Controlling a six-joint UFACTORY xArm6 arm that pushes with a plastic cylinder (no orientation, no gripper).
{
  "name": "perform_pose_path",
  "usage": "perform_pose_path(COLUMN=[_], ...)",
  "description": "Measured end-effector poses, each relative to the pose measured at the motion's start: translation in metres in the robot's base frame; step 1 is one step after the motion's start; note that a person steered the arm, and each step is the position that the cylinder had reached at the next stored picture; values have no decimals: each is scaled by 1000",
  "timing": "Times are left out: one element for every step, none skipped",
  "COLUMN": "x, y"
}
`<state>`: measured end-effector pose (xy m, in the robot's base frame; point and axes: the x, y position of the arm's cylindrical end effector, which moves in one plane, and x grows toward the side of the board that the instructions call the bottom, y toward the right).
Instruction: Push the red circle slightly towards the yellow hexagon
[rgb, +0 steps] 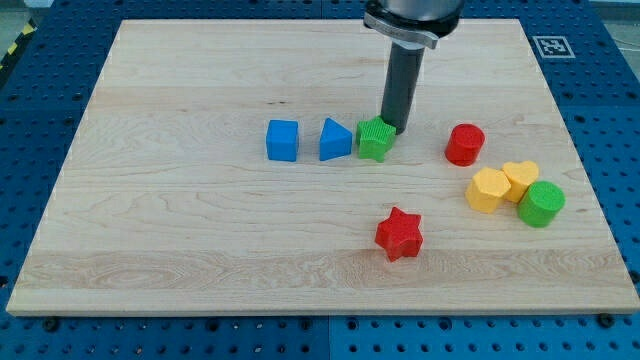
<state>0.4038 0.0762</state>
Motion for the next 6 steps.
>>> perform_pose_path(x=[-3, -18, -31, -28, -10, 9], y=[-12, -4, 41, 82, 93, 97])
